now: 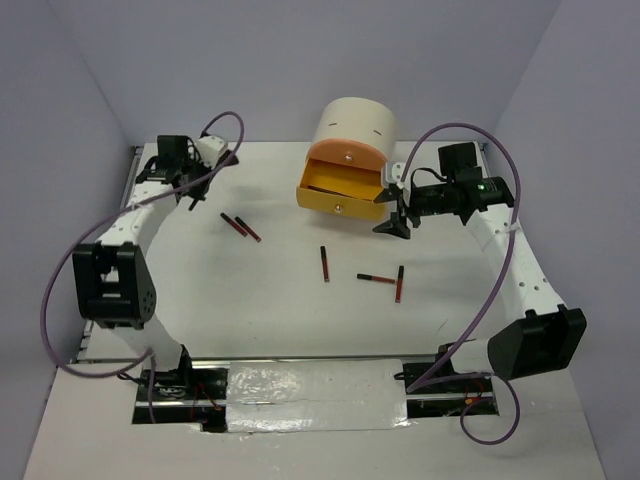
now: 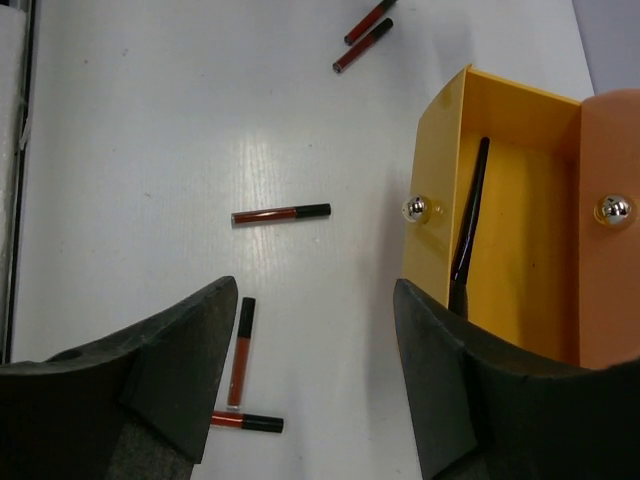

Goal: Organize the makeup

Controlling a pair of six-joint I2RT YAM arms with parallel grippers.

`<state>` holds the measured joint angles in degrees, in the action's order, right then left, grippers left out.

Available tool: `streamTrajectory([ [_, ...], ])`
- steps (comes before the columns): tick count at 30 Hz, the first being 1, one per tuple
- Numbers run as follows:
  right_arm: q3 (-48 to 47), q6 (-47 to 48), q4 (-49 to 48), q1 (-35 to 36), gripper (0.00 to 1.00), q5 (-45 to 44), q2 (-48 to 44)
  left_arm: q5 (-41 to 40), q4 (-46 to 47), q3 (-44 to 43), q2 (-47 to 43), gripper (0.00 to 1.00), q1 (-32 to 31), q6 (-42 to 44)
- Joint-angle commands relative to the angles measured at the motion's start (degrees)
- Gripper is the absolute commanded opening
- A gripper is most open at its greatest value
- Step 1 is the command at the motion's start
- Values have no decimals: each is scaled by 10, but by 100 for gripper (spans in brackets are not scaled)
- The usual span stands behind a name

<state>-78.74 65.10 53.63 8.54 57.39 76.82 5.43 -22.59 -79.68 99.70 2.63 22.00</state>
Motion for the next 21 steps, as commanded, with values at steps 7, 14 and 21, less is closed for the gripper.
streamTrajectory([
  [7,26,-73,-56,-20,42,-6,-64,117,157,64,-128,0,-208,14],
  [14,54,-103,-88,-21,42,-7,-105,124,183,-20,-69,0,-297,68],
  [21,79,-109,-98,-23,44,-10,-134,146,181,-98,9,0,-331,147],
])
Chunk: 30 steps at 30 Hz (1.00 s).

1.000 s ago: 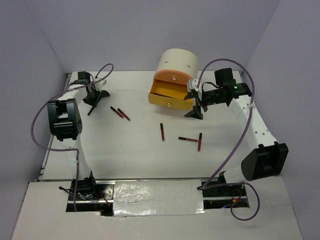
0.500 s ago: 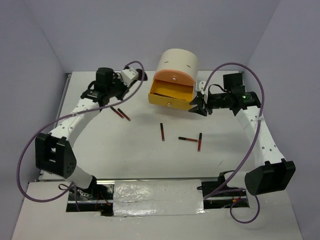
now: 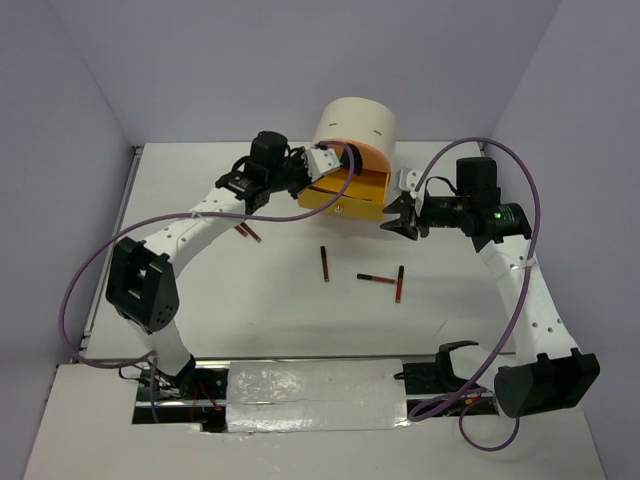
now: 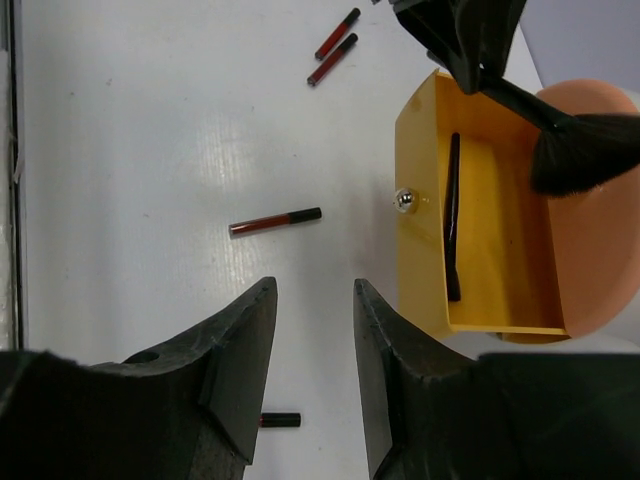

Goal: Organize the makeup

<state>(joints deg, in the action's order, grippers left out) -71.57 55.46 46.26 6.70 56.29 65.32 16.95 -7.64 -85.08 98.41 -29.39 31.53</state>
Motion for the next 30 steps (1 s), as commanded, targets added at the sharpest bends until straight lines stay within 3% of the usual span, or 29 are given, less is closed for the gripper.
streamTrajectory([
  [1,8,-13,-25,-5,45,0,-20,31,25,-66,30,0,-15,60],
  [7,10,-12,-23,-6,47,0,-22,34,-10,-145,94,0,-23,74],
  [10,14,-14,-30,-7,49,-3,-21,27,-23,-157,113,8,-25,76],
  [14,17,0,-30,-7,51,-7,-19,7,-7,-127,104,37,-30,74],
  [19,8,22,-28,-7,53,-5,-9,-17,9,-95,87,56,-31,77],
  [20,6,24,-27,-7,53,-4,-4,-20,9,-95,86,63,-31,75],
  [24,-4,53,-13,-6,58,1,9,-24,24,-99,78,65,-31,59],
  [26,-4,118,17,-5,64,9,18,-31,45,-105,64,64,-31,35],
  [27,-5,149,32,-4,67,12,22,-36,51,-112,58,61,-31,15],
  [30,-8,284,94,9,73,22,44,-60,49,-131,35,42,-31,-25],
])
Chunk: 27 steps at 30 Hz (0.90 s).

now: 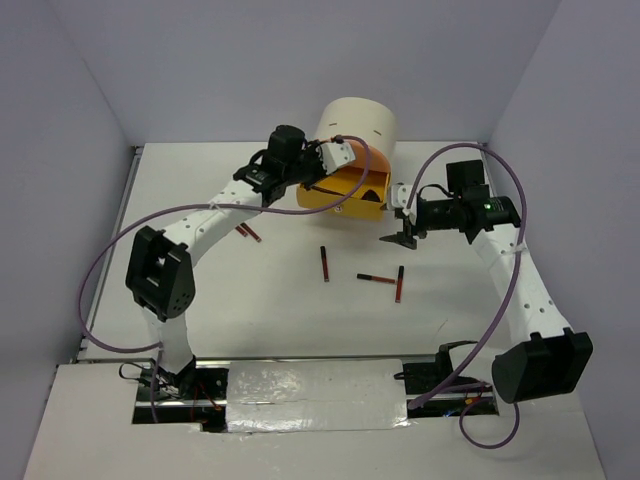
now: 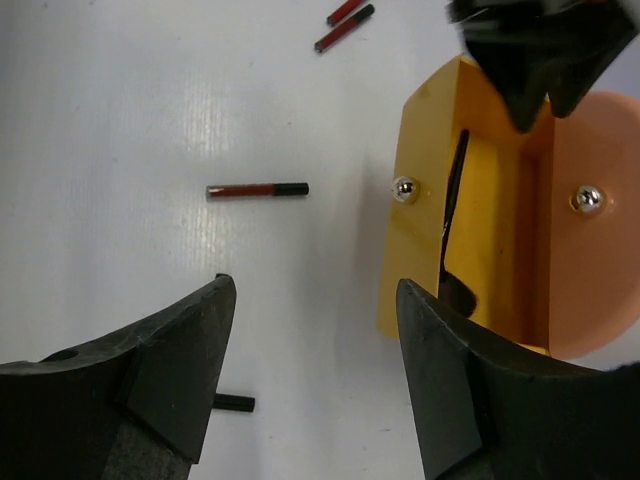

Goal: Organize the makeup

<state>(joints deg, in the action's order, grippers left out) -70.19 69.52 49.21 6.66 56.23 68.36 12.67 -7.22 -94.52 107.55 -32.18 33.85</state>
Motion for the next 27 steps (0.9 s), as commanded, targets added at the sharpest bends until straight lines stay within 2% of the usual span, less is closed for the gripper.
streamTrajectory([
  [1,-24,164,75,15,73,20,26,-25,44,-34,-76,34,-3,-60],
  [2,-25,170,70,22,70,15,33,-33,52,-26,-87,19,-3,-72],
  [4,-32,154,49,62,64,-21,55,-54,65,23,-136,9,-2,-121],
  [5,-32,143,35,80,58,-42,63,-59,71,45,-155,4,-1,-140],
  [7,-21,81,-28,133,49,-114,81,-83,104,123,-210,0,1,-207],
  [8,-16,64,-47,149,40,-137,87,-92,106,149,-228,0,3,-230],
  [9,-8,30,-85,171,38,-170,100,-124,113,205,-266,0,4,-289],
  [10,-6,10,-104,180,36,-186,107,-151,111,232,-284,0,5,-322],
  [11,-6,-10,-120,189,32,-203,117,-171,106,256,-300,0,7,-396],
  [15,-41,-94,-145,223,23,-309,198,-200,104,409,-411,0,19,-502],
  [17,-55,-115,-159,227,22,-338,220,-212,118,456,-450,12,20,-557],
  [19,-50,-128,-197,228,22,-377,238,-230,142,522,-508,31,23,-590],
  [21,-50,-147,-219,229,22,-405,258,-242,156,569,-551,40,24,-623],
  [22,-56,-152,-232,228,22,-428,265,-258,157,579,-563,52,25,-635],
  [27,-66,-184,-300,228,21,-505,307,-261,150,593,-575,63,25,-662],
])
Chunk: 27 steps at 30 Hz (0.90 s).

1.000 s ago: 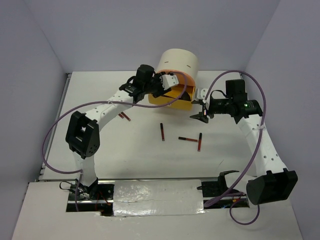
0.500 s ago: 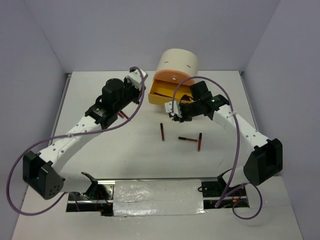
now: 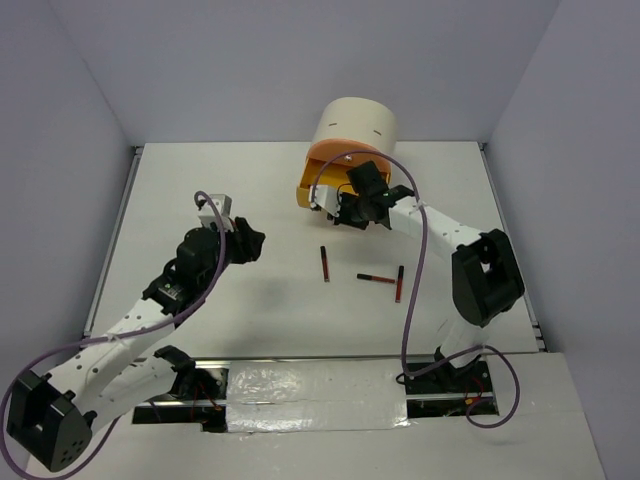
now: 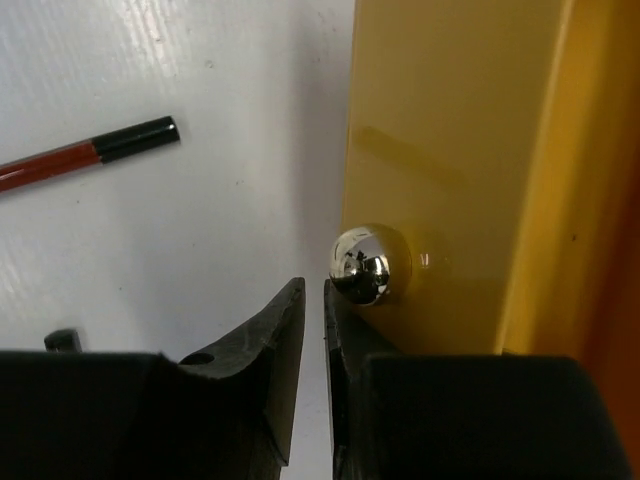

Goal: Organize the makeup

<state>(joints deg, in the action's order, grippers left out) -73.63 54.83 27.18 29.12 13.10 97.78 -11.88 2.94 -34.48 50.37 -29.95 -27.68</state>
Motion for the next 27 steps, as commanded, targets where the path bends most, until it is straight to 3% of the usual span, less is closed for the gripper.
streamTrajectory([
  [1,-38,-41,-90,1,21,-83,17,-10,46,-11,1,64,2,-50],
  [11,-107,-81,-131,-24,30,-149,85,36,99,12,45,73,2,-107],
  [27,-139,-94,-114,-50,45,-150,107,94,226,17,145,74,2,-167],
])
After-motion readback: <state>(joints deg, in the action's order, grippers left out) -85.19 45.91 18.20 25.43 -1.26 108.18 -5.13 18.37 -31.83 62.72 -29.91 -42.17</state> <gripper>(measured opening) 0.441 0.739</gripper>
